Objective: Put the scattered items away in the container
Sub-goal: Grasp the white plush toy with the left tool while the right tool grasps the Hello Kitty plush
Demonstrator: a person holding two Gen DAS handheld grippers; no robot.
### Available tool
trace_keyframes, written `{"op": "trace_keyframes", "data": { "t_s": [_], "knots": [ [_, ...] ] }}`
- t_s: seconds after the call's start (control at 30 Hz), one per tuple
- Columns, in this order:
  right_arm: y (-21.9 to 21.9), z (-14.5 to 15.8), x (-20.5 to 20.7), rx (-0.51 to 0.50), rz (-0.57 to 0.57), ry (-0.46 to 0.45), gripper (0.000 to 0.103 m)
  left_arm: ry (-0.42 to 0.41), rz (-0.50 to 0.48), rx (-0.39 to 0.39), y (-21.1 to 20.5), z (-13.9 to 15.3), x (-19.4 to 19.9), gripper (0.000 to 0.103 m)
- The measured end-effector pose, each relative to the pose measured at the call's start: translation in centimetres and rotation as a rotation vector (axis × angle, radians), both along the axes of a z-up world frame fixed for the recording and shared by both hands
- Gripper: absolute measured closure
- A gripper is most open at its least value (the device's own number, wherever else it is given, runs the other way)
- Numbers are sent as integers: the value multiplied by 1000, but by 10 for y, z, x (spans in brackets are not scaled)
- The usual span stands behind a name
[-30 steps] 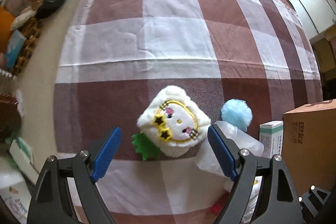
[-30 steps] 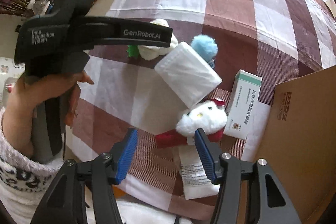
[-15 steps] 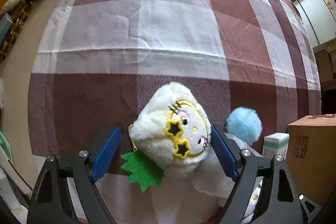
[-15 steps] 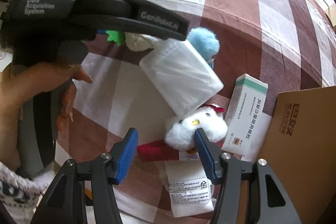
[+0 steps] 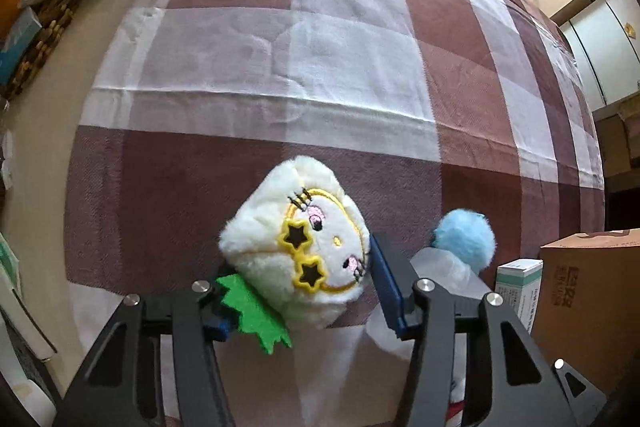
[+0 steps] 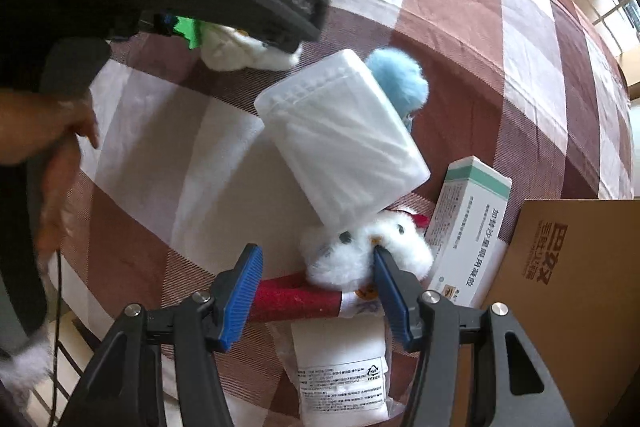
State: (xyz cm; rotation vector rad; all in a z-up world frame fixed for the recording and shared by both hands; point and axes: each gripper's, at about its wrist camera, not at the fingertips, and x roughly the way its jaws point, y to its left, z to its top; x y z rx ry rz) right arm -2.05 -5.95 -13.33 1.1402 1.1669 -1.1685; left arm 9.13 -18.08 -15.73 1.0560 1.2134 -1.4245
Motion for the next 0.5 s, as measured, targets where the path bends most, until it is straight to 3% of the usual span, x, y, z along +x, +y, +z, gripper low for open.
{"op": "trace_keyframes", "data": {
  "t_s": [0.03, 0.1, 0.2, 0.37, 0.5],
  "knots": [
    [1, 2, -5, -13, -28, -27, 46, 3, 4, 0, -1, 2, 3, 52],
    [4, 7, -19, -34, -95, -82, 64, -11, 6, -10, 1, 10, 7, 54],
    [6, 13, -41, -39, -168, -169, 77, -38, 4, -31, 8, 22, 15, 57],
    [10, 16, -57, -26, -185, -220, 85, -33, 10, -21, 20, 29, 24, 60],
    [10, 9, -42, 6, -77, -134, 83, -22, 20, -7, 25, 22, 25, 60]
  ]
}}
